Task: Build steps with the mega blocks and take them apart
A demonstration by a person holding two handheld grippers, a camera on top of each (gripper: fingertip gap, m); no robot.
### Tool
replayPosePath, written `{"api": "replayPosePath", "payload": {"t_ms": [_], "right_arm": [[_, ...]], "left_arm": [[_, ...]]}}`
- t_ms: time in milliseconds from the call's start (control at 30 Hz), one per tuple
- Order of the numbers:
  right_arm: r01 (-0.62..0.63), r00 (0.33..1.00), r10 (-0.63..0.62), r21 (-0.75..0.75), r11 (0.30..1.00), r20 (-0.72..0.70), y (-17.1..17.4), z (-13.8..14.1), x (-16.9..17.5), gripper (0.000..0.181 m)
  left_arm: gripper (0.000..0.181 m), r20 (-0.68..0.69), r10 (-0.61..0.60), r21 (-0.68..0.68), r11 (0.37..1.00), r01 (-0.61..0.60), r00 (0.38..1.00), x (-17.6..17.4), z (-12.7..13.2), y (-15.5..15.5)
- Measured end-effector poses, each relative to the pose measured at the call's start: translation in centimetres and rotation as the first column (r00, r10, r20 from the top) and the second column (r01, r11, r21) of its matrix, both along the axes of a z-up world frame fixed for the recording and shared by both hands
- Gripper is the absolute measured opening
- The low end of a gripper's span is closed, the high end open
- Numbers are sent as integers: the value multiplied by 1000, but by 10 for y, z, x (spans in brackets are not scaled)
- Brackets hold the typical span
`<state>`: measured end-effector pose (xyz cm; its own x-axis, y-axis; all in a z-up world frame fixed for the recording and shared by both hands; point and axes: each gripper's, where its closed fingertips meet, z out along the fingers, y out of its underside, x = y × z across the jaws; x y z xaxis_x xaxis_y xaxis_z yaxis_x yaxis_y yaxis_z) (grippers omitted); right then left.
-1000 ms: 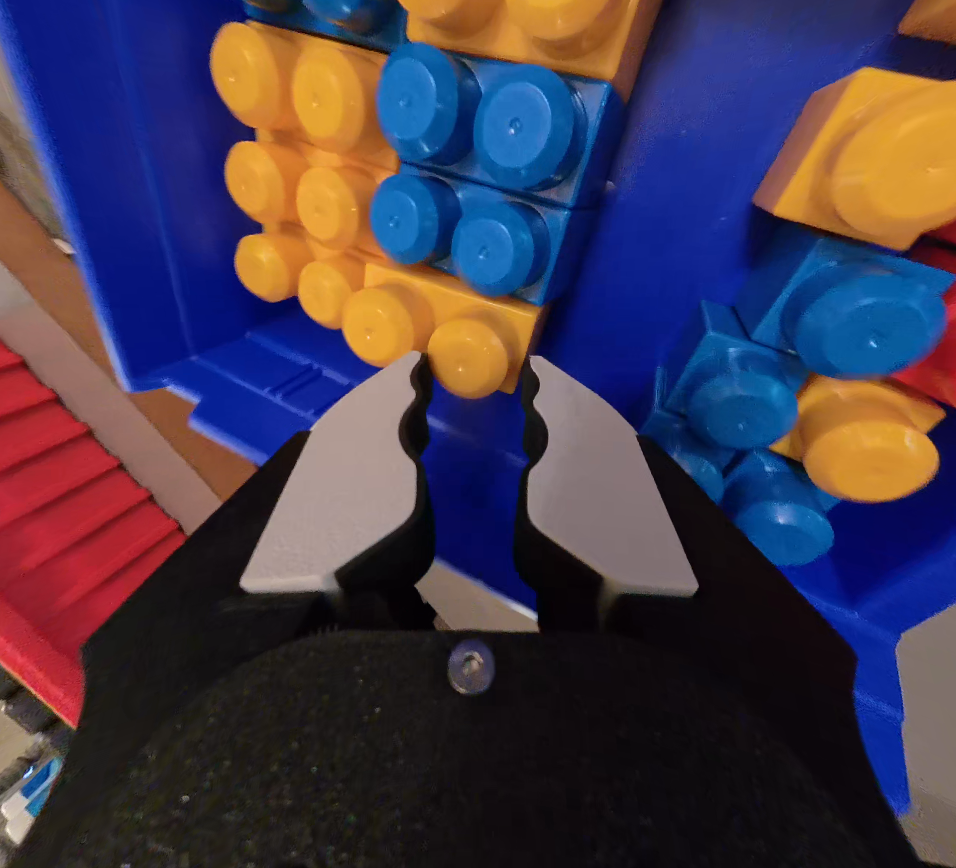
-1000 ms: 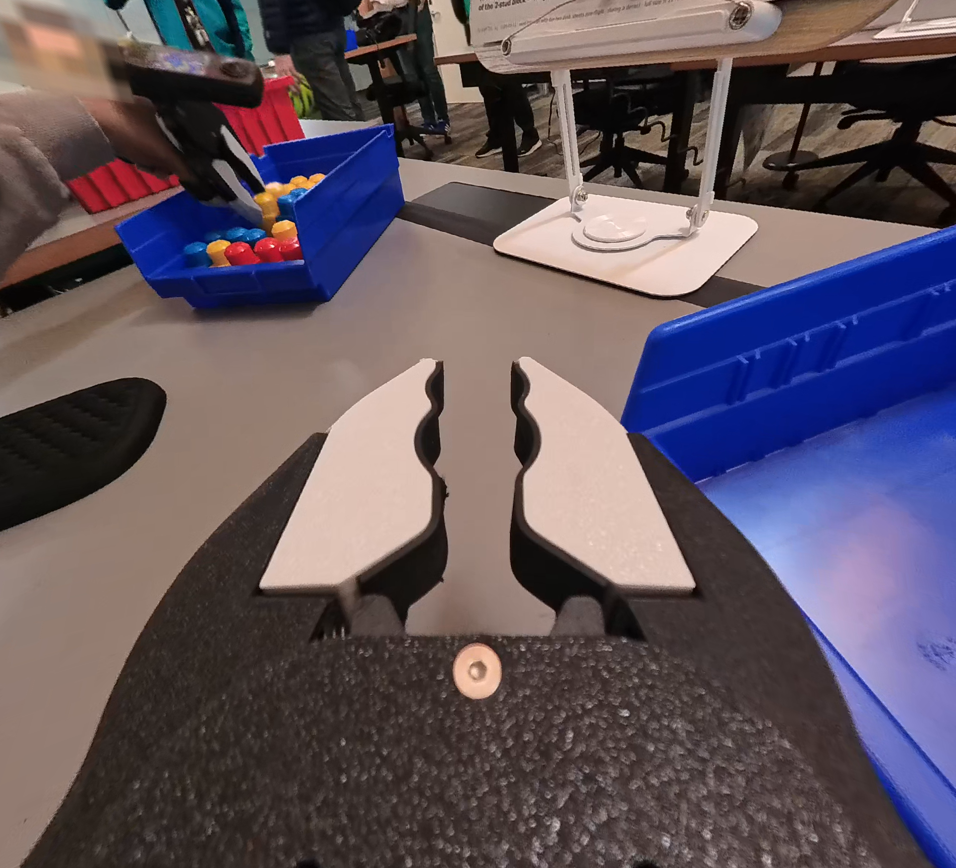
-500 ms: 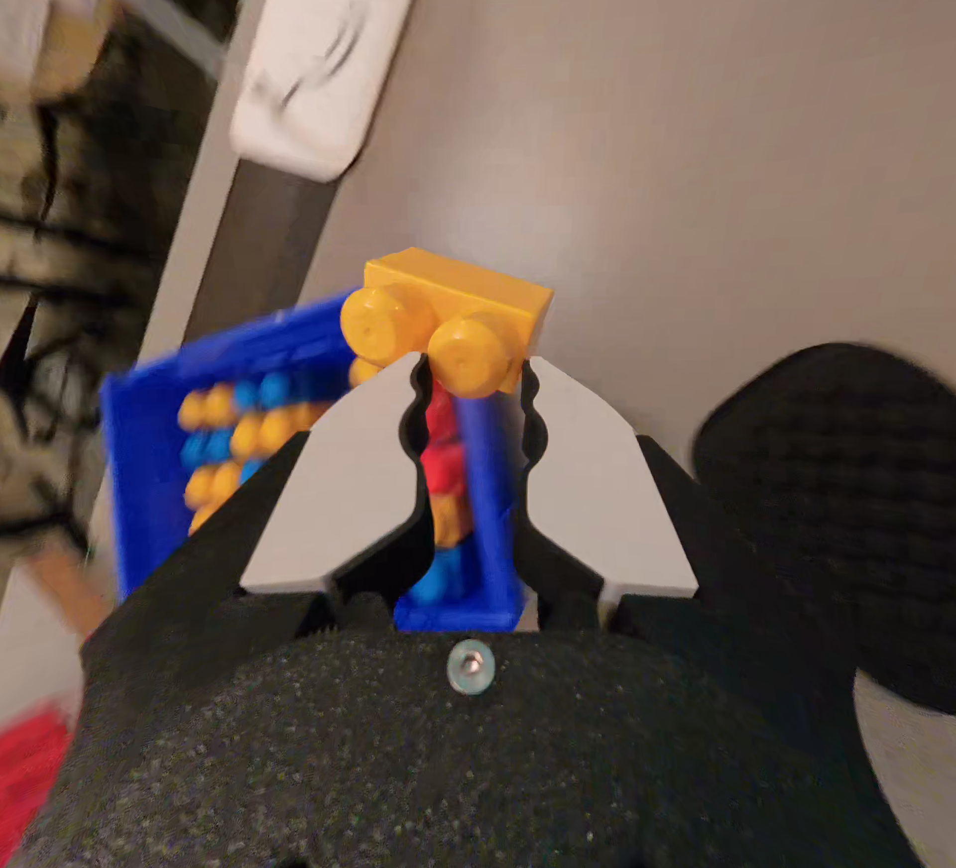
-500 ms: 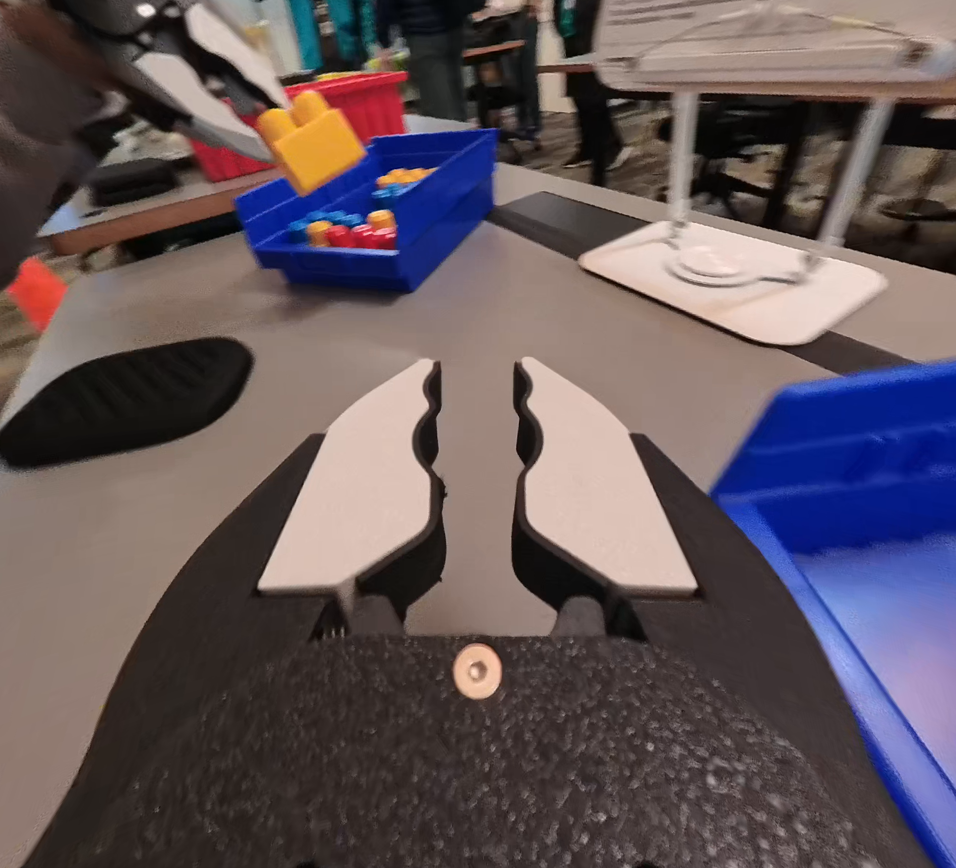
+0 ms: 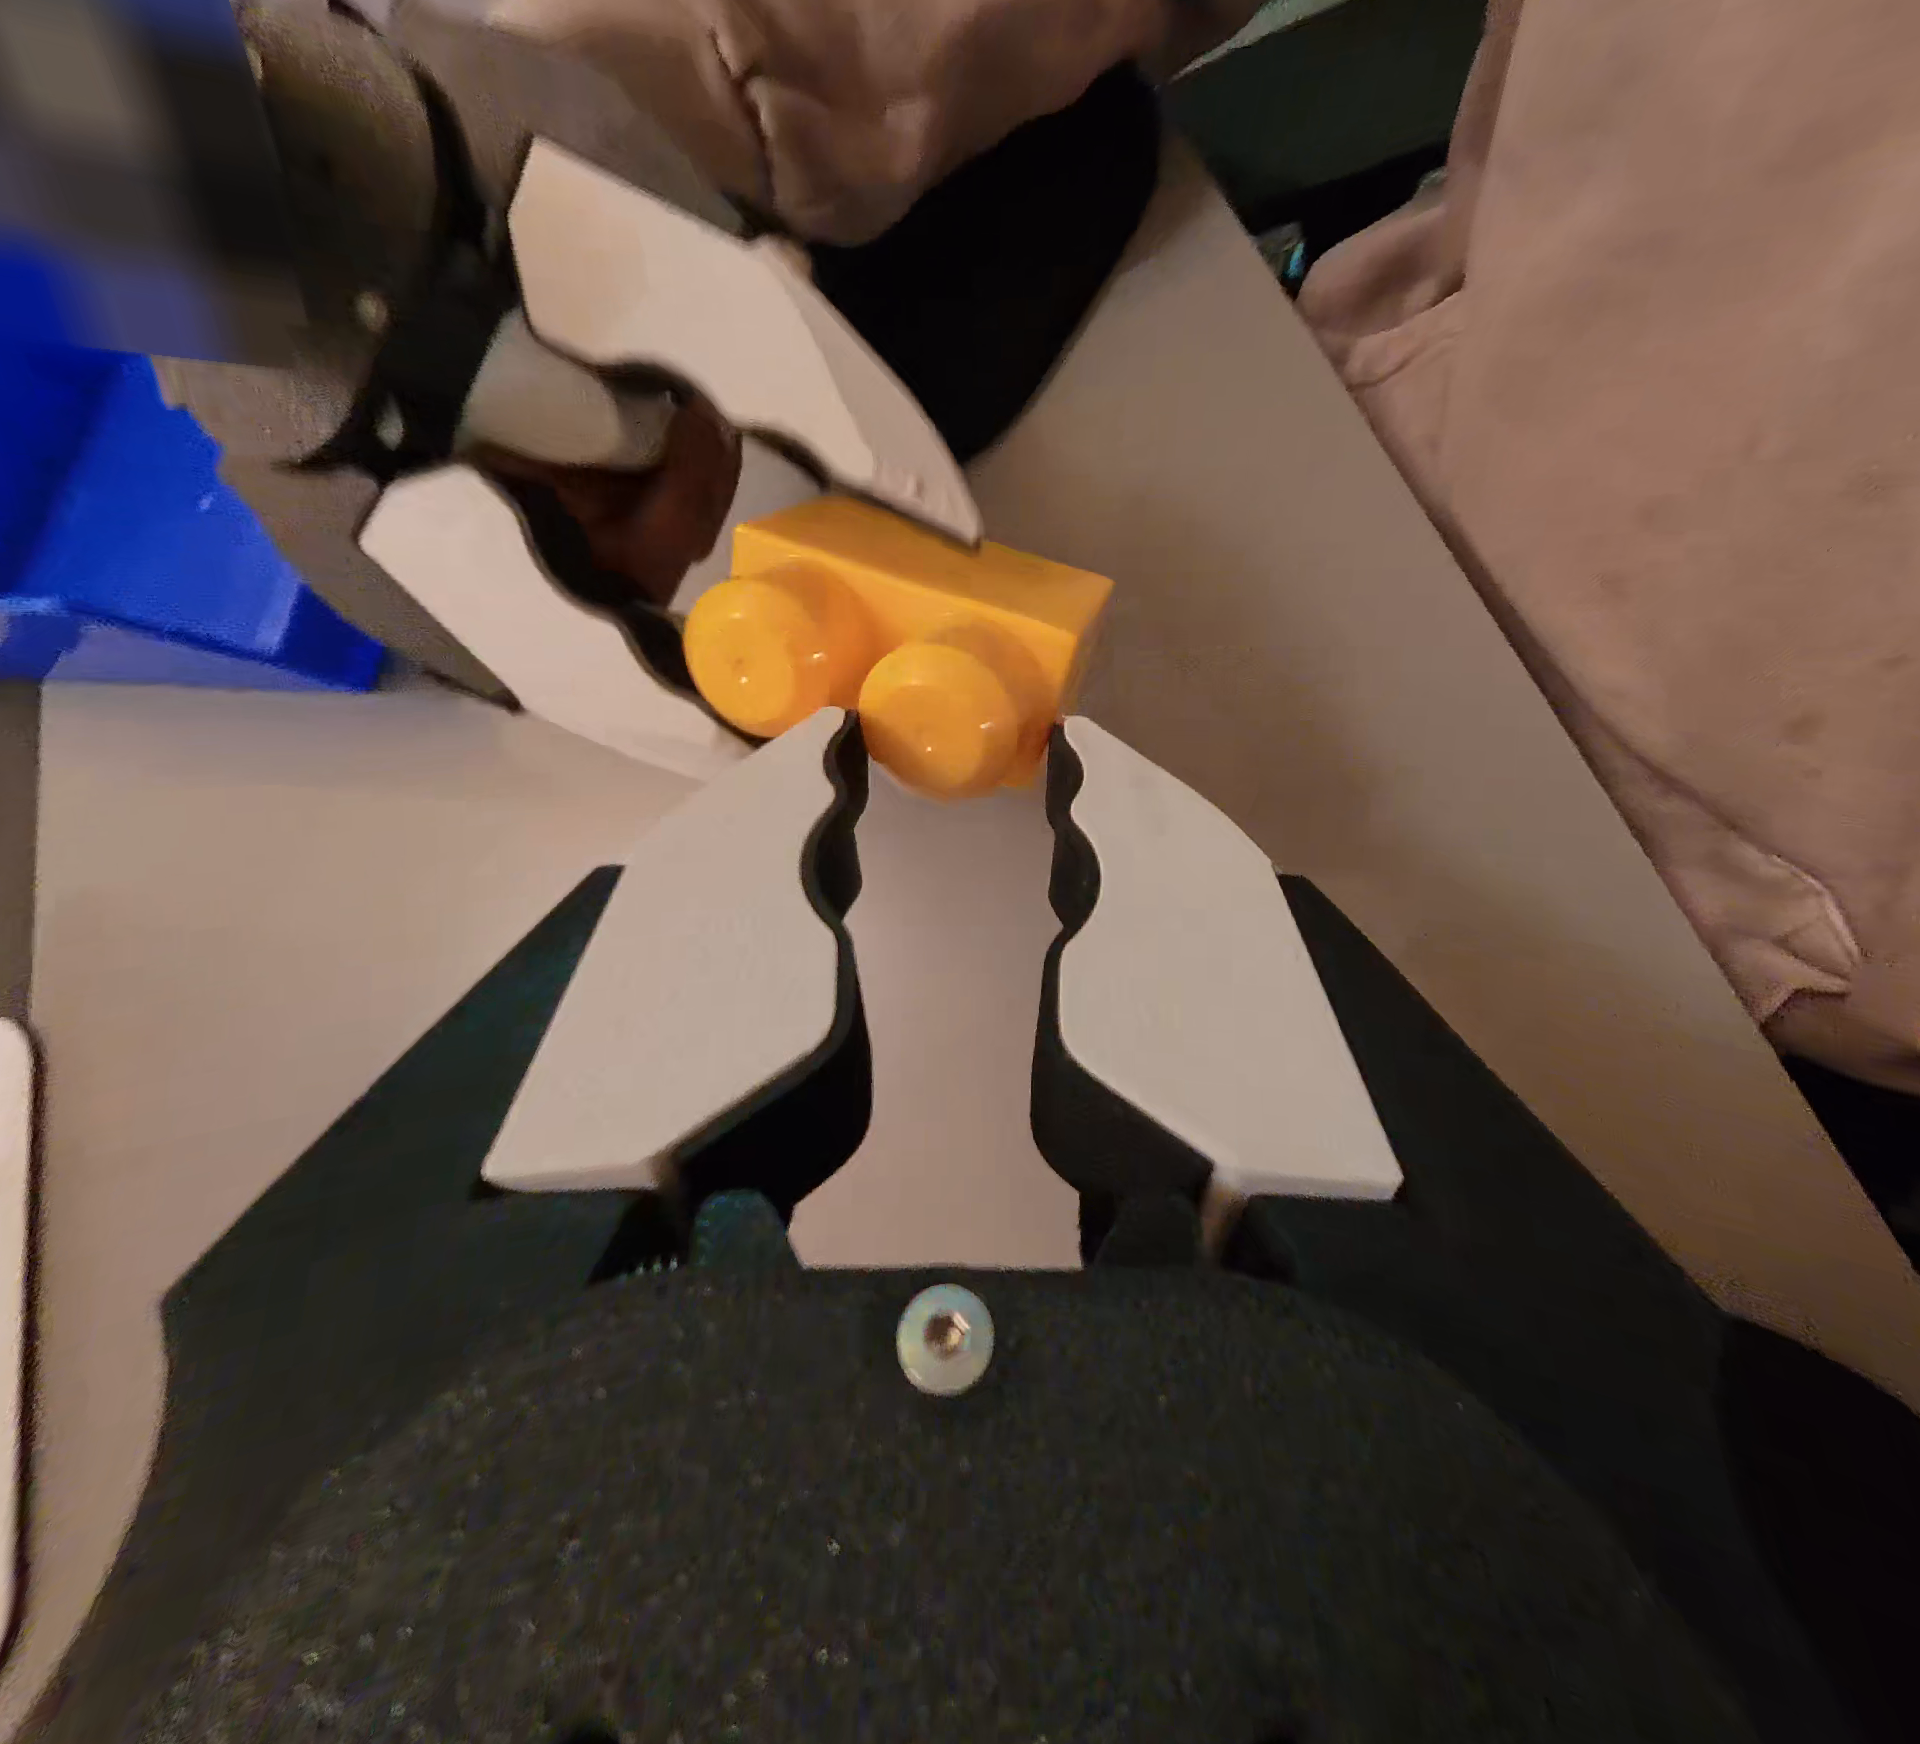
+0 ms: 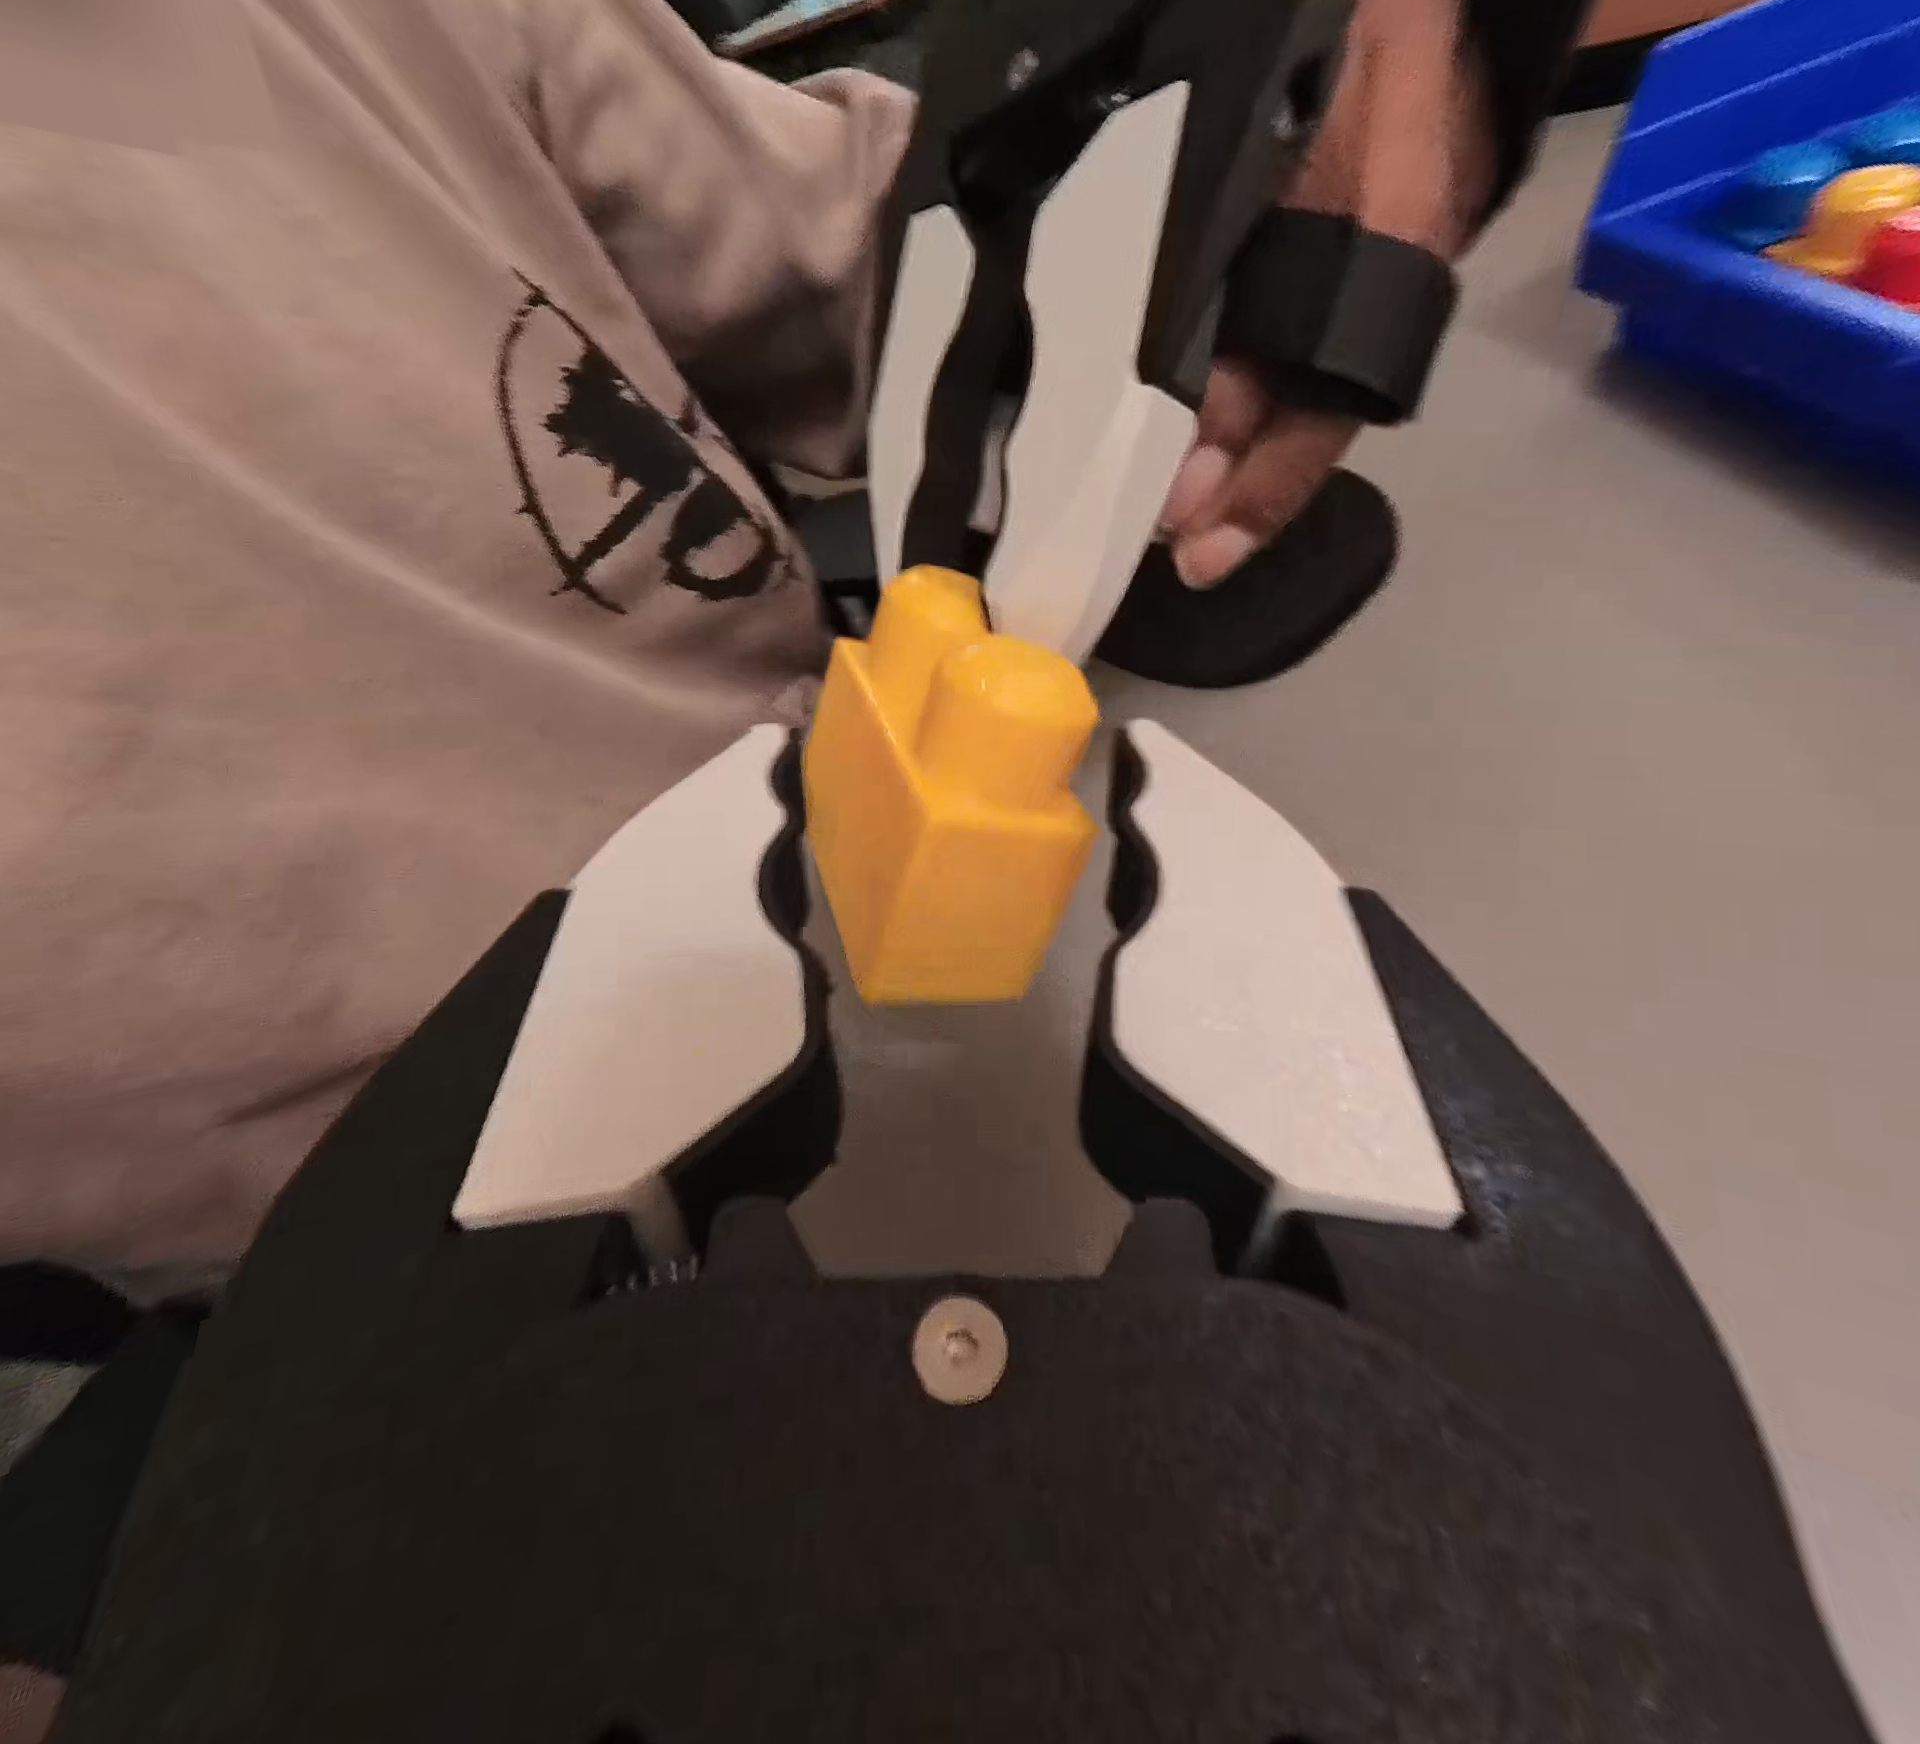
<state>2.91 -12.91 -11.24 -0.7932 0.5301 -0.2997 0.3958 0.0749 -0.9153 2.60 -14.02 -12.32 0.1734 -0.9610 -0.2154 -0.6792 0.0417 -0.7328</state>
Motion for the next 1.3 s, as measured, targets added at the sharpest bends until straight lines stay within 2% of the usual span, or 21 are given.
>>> {"api": "replayPosePath", "payload": {"t_ms": [33, 100, 167, 267, 333, 400, 467, 567, 667, 767, 867, 967, 1100, 1167, 1300], "right_arm": [[-17, 1000, 17, -17, 1000, 10, -4, -2, 1, 46], [-30, 1000, 30, -51, 998, -5, -7, -1, 4, 41], [7, 999, -11, -93, 996, -38, -1, 4, 6, 36], [110, 989, -121, -118, 987, -90, 15, 7, 12, 33], [223, 962, -234, -92, 970, -138, 29, 4, 13, 33], [384, 909, -373, 29, 923, -187, 49, -12, 11, 33], [535, 836, -483, 198, 821, -259, 71, -32, 7, 33], [614, 789, -543, 328, 718, -287, 85, -58, 4, 33], [620, 784, -561, 391, 680, -266, 87, -75, -3, 34], [607, 792, -564, 398, 688, -234, 88, -76, -10, 34], [562, 817, -553, 440, 701, -162, 94, -84, -10, 34], [516, 839, -523, 529, 674, -151, 100, -99, -7, 35], [525, 834, -528, 532, 664, -164, 100, -100, -7, 35], [538, 827, -539, 509, 672, -162, 100, -97, -5, 46], [619, 783, -585, 357, 700, -212, 106, -67, 5, 60]], "left_arm": [[33, 16, -15, -4, 1000, 15, 1000, 4, -1, -1], [32, 39, -18, -5, 1000, 18, 999, 7, -2, -1], [28, 89, 25, 1, 1000, -25, 996, 5, -1, 4], [34, 222, 121, -16, 993, -120, 968, -2, 5, 16], [38, 292, 187, -10, 981, -192, 938, -9, 6, 26], [38, 334, 275, 23, 954, -299, 902, -21, 3, 40], [38, 398, 350, 34, 918, -395, 848, -34, 4, 51], [36, 477, 440, 37, 855, -518, 760, -55, 8, 64], [34, 519, 504, 54, 787, -615, 690, -79, 13, 74], [31, 557, 544, 51, 732, -680, 628, -100, 19, 79], [30, 576, 579, 25, 692, -721, 576, -117, 20, 81], [29, 588, 598, 12, 667, -745, 545, -129, 20, 81], [31, 584, 622, 20, 631, -775, 521, -142, 21, 82], [32, 576, 642, 37, 598, -801, 506, -155, 28, 80], [32, 542, 724, 61, 472, -879, 426, -215, 58, 62]]}}
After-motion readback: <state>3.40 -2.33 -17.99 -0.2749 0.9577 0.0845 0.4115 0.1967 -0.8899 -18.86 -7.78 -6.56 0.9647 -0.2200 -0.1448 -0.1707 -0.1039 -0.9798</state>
